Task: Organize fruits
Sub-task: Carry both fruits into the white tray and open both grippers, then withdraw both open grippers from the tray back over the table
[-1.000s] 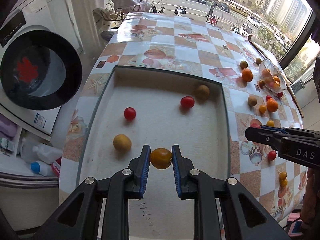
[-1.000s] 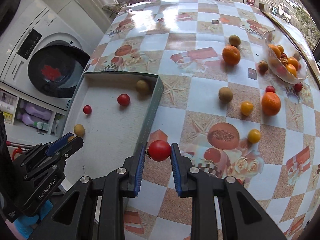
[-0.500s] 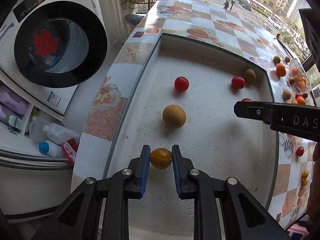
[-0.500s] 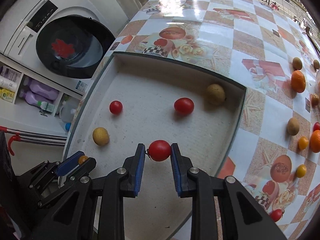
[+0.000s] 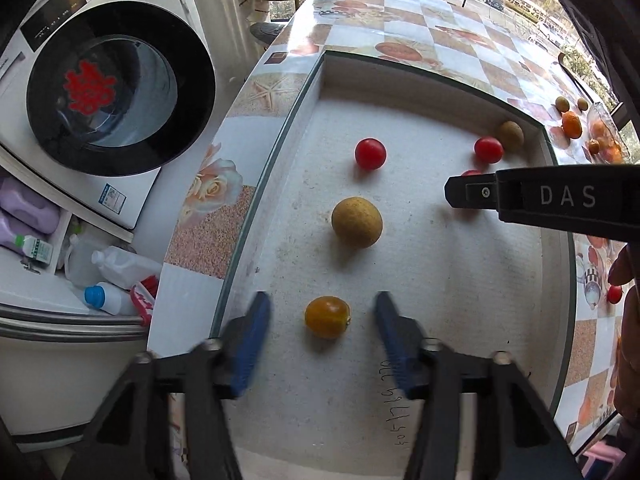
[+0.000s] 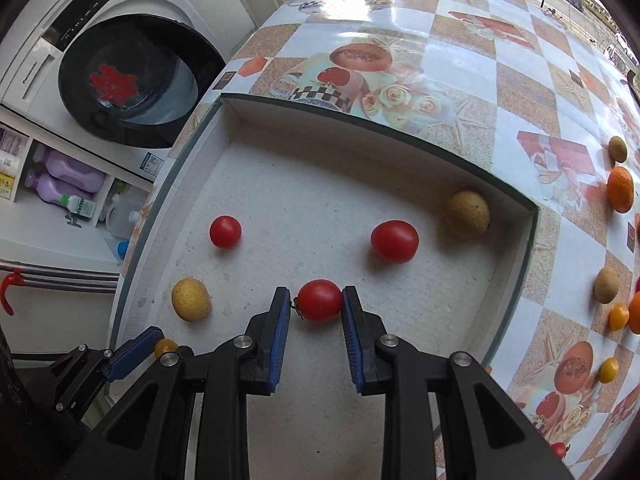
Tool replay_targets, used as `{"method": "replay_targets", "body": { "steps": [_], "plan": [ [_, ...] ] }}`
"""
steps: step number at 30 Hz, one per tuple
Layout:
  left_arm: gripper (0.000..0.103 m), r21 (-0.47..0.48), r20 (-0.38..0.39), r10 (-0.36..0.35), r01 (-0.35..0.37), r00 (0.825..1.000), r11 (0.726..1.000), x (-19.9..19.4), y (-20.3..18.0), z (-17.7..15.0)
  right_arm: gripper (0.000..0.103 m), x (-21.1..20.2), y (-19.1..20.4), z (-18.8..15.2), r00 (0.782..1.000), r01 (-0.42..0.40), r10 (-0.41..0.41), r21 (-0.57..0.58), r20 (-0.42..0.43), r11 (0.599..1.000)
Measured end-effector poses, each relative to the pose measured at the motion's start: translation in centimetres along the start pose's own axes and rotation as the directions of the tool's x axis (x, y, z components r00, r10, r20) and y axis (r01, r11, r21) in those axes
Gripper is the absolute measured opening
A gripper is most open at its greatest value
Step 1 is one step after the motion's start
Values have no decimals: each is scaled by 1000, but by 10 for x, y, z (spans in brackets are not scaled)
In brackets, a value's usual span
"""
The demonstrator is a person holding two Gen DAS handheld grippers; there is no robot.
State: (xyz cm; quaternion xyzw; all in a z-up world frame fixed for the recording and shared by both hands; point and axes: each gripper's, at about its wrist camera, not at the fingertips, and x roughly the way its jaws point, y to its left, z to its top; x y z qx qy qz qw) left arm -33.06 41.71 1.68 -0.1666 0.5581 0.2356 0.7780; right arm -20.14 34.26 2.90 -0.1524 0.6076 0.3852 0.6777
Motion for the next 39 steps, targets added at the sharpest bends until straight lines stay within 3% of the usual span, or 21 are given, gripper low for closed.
{"method": "replay_targets", "body": {
  "steps": [4, 7, 8, 12, 16, 26, 39],
  "plan": [
    [73, 38, 22, 14, -14, 1000, 999, -5, -5, 0, 32, 0, 1, 0, 1000, -10, 10, -3, -5, 1000],
    [73, 30, 9, 10, -11, 1000, 999, -3, -4, 1, 55, 1, 1, 3, 999, -32, 32, 1, -10, 999],
    [73, 26, 7, 10, -11, 1000, 1000, -3, -3, 1, 68, 0, 1, 3, 1000, -25, 25, -1, -9, 1000],
    [73, 33, -4, 24, -24, 1000, 999, -4, -5, 1, 82, -6, -2, 4, 998, -60, 60, 18, 7, 998],
    [73, 64, -3, 27, -26, 1000, 998, -8, -12, 2, 82, -22, -10, 2, 996, -84, 82, 55, 43, 995],
    [73, 169, 28, -6, 1, 1000, 986, -20, -57, 16, 82, -65, -60, -21, 991, -60, 36, 182, 132, 982],
    [73, 304, 63, -96, 72, 993, 950, -42, -137, 37, 82, -112, -153, -83, 982, 29, -93, 352, 166, 936]
  ]
}}
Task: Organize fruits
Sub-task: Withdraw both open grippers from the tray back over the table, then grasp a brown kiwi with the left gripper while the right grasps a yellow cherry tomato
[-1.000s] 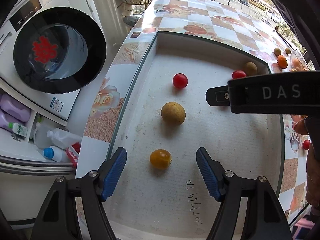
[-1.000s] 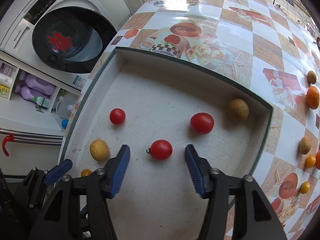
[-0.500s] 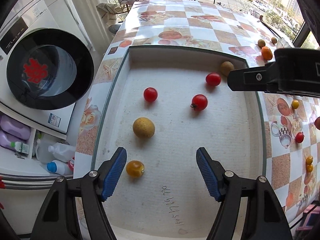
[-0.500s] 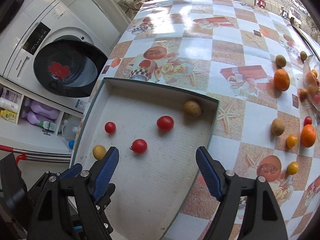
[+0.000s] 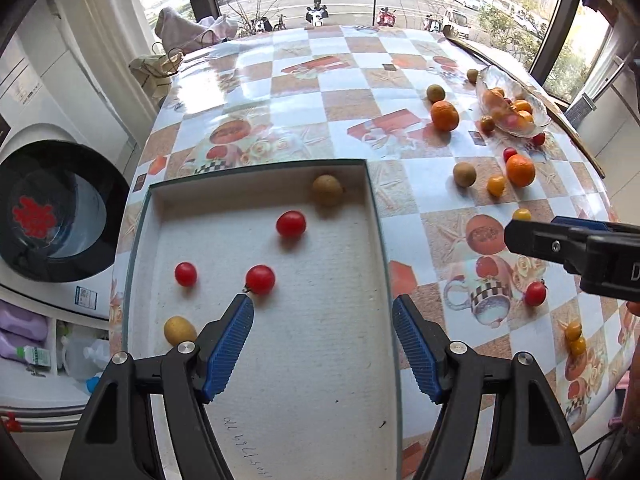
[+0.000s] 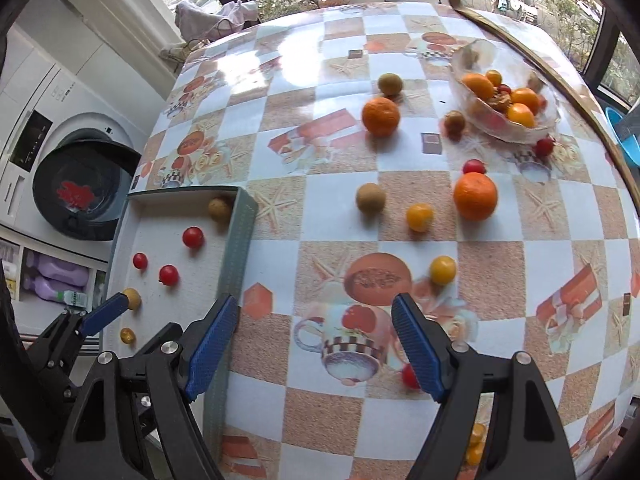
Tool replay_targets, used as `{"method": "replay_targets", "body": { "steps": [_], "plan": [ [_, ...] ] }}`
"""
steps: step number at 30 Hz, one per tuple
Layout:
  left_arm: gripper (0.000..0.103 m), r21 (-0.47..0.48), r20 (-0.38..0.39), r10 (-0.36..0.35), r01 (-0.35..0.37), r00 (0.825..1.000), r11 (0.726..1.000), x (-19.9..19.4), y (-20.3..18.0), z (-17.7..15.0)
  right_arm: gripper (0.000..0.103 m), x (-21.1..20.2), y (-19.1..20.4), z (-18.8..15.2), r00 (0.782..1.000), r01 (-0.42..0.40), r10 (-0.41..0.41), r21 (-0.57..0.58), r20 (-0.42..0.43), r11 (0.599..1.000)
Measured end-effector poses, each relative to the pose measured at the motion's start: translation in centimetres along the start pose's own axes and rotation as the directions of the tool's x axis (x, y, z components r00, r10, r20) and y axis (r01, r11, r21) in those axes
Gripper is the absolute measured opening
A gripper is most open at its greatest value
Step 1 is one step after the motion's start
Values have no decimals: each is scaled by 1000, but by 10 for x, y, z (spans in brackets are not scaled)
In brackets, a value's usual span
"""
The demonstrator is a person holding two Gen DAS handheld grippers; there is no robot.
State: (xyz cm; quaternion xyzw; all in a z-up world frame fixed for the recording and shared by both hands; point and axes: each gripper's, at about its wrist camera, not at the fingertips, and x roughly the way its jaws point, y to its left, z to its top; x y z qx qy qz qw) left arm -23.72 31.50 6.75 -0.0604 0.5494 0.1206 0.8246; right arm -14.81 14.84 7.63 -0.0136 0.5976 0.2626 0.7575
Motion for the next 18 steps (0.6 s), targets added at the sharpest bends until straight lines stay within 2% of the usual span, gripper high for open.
{"method": "replay_targets", "body": {
  "steps": [10, 18],
  "plan": [
    [73, 83, 19, -48, 47, 999, 995, 9, -57, 37, 82, -10, -80, -17, 996, 86, -86, 138, -11, 987],
    [73, 95, -22, -65, 67, 998, 993, 46, -84, 56, 82, -4, -105, -29, 995, 93, -87, 149, -46, 985]
  ]
}}
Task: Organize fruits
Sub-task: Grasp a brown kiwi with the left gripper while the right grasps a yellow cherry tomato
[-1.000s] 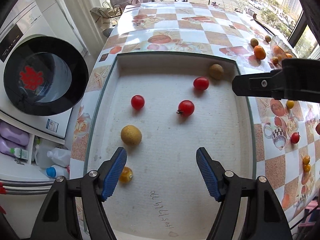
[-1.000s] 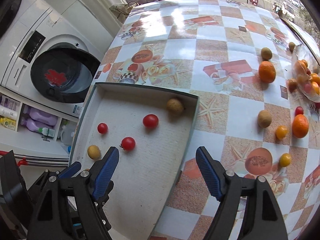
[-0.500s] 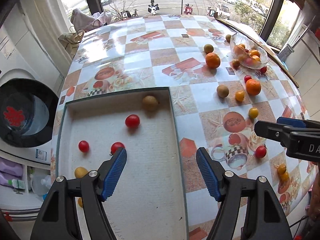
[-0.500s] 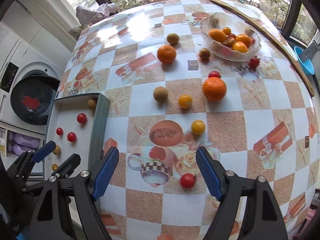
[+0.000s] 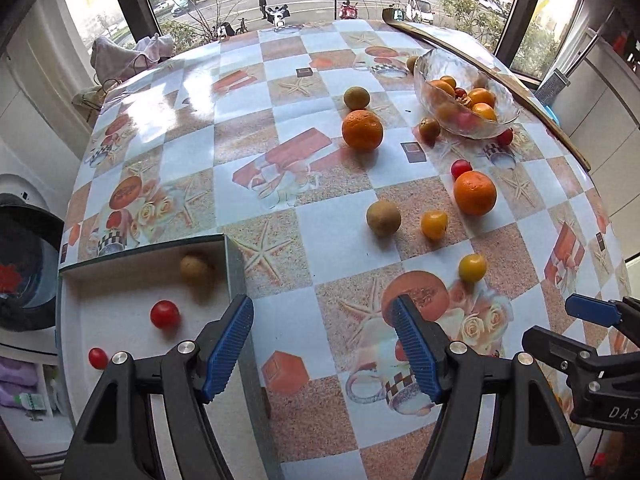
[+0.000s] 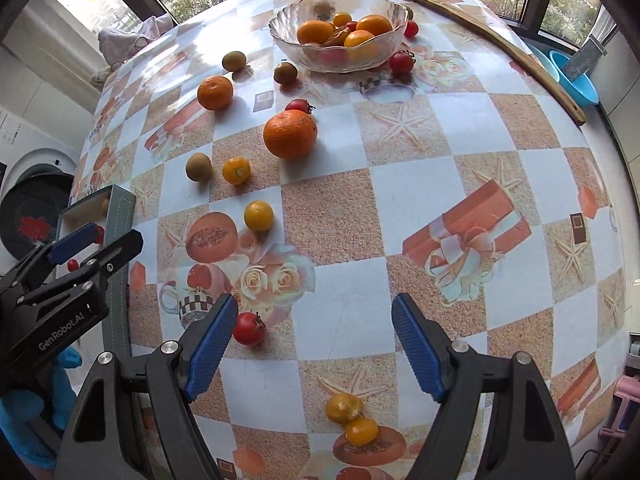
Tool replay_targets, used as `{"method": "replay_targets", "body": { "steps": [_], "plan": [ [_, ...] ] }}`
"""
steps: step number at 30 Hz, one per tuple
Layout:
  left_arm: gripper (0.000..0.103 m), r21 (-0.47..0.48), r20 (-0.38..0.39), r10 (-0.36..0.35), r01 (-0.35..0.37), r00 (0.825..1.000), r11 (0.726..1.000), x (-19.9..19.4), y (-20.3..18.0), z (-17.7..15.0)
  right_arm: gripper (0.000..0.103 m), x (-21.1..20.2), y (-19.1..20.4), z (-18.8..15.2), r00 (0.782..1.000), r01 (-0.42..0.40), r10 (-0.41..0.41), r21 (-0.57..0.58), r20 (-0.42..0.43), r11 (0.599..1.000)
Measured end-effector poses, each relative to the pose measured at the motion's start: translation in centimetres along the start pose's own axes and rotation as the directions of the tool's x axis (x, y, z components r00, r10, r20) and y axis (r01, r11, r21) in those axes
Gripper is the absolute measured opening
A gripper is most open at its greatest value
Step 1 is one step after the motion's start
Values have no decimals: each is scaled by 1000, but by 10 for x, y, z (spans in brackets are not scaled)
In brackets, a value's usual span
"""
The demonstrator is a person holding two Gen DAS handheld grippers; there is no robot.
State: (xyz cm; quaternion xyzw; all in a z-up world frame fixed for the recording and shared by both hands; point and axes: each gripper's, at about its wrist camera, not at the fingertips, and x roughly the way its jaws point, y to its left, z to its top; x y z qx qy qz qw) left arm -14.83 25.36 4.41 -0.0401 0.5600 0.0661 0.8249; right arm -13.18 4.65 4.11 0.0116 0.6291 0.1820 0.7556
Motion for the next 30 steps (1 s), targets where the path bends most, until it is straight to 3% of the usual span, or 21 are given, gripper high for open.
{"method": "replay_targets", "body": {
  "steps": [5, 11, 24, 26, 30],
  "plan": [
    [73, 6, 7, -23, 23, 1000, 1000, 19, -7, 17, 82, 10, 7, 8, 1000, -19, 20, -51, 4, 999],
    [73, 35, 9, -43, 43, 999, 998, 39, -18, 33, 63, 22, 17, 15, 999, -46, 46, -104, -3, 994],
    [73, 39, 13, -40, 40, 999, 998, 59, -23, 48, 59, 40, 33, 26, 995, -88, 95, -158, 36, 984],
    [71, 42, 14, -41, 40, 999, 998, 60, -25, 49, 52, 42, 38, 29, 994, -88, 96, -170, 45, 982],
    [51, 52, 19, -50, 49, 999, 997, 58, -27, 50, 24, 45, 44, 33, 995, -82, 92, -185, 48, 979]
  ]
}}
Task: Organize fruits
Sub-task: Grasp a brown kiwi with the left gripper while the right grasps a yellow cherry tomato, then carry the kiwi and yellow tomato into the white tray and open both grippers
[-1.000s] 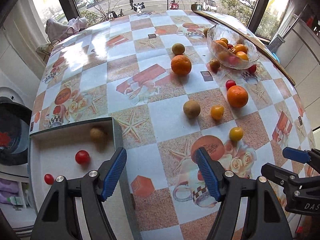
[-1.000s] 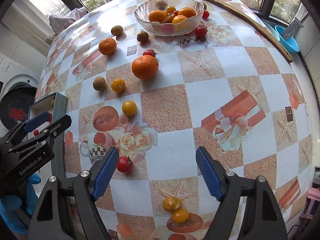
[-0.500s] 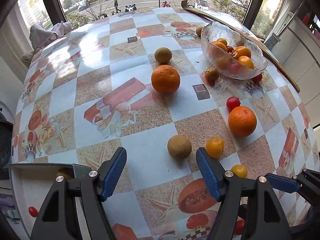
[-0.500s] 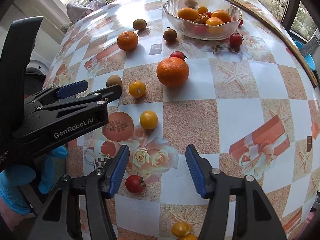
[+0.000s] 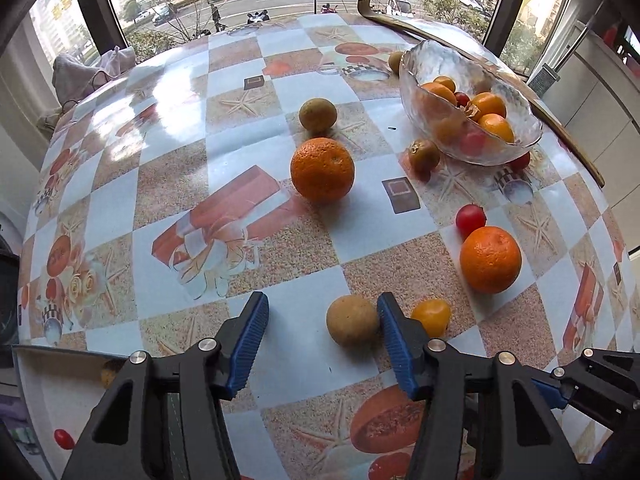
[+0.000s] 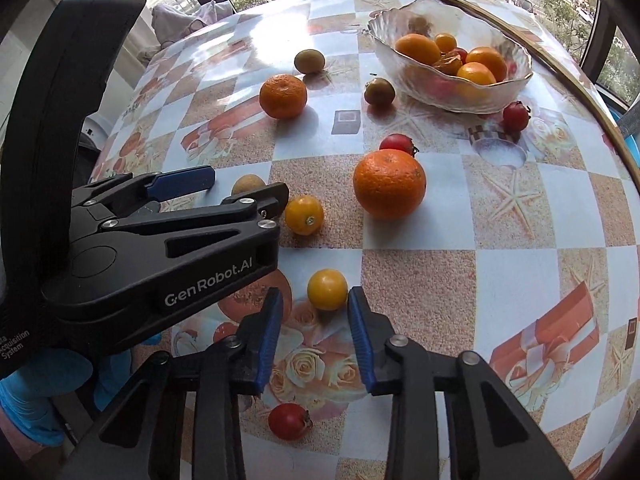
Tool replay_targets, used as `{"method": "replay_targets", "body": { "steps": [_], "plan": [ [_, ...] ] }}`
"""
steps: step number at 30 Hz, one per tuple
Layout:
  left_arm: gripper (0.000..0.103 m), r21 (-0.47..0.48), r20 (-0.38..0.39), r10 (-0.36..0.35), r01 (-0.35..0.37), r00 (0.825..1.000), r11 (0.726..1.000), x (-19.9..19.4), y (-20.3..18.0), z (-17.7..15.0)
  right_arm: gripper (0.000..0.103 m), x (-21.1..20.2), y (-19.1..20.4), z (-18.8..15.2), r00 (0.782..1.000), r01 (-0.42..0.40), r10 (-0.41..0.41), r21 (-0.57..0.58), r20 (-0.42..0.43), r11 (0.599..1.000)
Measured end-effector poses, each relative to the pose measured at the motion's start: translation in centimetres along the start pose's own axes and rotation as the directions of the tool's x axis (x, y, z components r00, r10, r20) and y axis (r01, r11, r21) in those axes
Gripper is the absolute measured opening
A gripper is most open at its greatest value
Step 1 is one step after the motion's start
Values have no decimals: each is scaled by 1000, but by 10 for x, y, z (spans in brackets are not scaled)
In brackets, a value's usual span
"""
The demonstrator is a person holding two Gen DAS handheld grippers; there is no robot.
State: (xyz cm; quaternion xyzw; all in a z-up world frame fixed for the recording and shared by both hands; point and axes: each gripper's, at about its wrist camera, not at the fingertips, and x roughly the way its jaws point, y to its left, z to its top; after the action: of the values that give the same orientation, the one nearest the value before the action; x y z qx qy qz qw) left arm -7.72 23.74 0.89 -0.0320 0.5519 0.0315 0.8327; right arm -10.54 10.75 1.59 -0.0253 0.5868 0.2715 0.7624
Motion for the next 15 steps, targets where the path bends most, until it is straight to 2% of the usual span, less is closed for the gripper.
{"method": "replay_targets", "body": {
  "steps": [1, 3, 4, 8, 15],
  "plan": [
    [48, 2, 1, -1, 1, 1000, 1000, -1, 0, 0, 21, 1, 0, 0, 1000, 1, -1, -1, -4, 1000],
    [31, 1, 2, -7, 7, 1000, 1000, -2, 0, 1, 21, 0, -3, 0, 1000, -11, 11, 16, -9, 1000],
    [28, -1, 1, -11, 11, 1000, 1000, -2, 0, 1, 21, 0, -5, 0, 1000, -15, 16, 27, -12, 1000],
    [27, -37, -6, -61, 61, 998, 997, -7, 5, -3, 21, -6, -17, -5, 999, -27, 29, 76, -20, 997],
    [27, -50, 20, -75, 75, 997, 996, -37, 10, -19, 21, -20, -26, -12, 999, -42, 45, 112, -29, 993]
  ]
}}
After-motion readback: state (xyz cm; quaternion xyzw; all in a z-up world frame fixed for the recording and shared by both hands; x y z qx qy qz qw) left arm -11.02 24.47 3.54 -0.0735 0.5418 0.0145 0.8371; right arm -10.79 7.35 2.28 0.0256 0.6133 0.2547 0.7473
